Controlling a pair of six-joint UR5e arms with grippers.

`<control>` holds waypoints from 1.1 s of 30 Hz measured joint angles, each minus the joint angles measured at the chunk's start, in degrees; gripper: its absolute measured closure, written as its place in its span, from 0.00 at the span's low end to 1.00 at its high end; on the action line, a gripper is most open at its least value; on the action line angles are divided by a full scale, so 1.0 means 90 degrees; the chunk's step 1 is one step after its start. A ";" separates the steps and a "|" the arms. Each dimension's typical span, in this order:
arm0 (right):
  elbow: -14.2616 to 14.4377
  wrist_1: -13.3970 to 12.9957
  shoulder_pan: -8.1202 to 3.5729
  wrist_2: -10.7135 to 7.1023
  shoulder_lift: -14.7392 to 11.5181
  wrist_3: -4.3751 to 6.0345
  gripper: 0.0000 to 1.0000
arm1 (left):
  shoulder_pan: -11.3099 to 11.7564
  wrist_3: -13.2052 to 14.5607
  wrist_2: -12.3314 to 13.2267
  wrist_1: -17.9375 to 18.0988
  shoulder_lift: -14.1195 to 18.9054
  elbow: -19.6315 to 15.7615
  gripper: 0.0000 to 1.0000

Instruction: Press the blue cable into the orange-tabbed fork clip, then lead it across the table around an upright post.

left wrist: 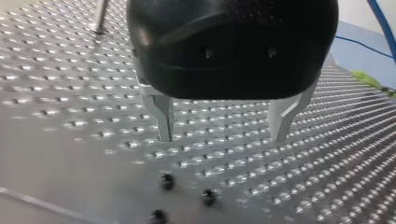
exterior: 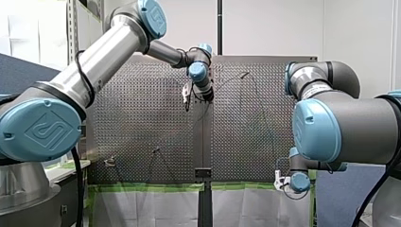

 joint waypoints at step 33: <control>-0.0056 0.0021 0.0029 -0.0035 -0.0001 0.0039 1.00 | 0.0301 0.0897 0.0932 0.0108 0.1990 -0.1199 0.00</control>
